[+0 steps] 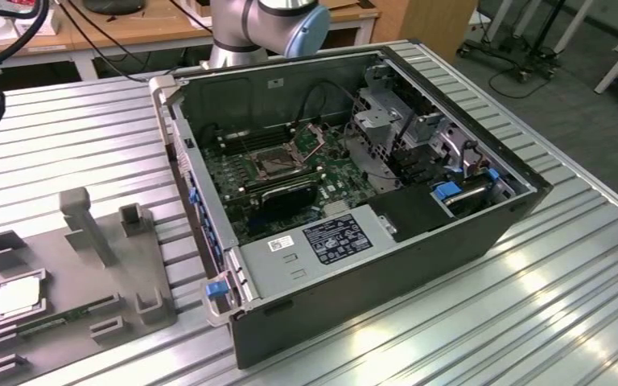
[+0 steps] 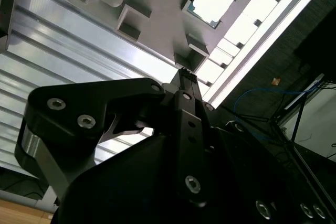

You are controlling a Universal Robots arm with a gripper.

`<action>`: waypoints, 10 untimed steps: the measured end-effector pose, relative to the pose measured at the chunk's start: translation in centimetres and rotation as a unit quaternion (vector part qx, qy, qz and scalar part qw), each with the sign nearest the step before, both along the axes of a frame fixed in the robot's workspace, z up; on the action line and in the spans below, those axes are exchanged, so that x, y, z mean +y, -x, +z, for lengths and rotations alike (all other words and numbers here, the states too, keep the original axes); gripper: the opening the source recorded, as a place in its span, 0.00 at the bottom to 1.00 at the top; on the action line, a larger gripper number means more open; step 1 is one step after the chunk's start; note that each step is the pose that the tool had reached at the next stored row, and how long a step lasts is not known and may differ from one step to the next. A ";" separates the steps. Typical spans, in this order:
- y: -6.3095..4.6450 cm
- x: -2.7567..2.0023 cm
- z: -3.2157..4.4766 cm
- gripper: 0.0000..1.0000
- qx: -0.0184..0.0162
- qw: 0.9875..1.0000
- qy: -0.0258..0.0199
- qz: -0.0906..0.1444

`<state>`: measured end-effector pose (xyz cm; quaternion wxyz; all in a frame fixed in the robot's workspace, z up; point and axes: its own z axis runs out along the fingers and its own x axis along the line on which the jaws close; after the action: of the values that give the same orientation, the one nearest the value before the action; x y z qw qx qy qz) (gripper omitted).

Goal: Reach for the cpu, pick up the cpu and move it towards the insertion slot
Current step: 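Reach for the cpu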

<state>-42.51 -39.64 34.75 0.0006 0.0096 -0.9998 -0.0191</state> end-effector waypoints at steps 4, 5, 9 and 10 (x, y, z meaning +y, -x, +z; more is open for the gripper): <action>0.5 -0.09 -0.05 0.11 0.000 1.000 0.000 0.000; 0.5 -0.11 -0.06 0.11 0.000 1.000 0.000 0.000; 0.6 -0.12 -0.07 0.11 0.000 1.000 0.000 0.000; 0.6 -0.13 -0.08 0.11 0.000 1.000 0.000 0.000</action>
<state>-43.13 -39.77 34.67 0.0005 0.0095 -0.9998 -0.0191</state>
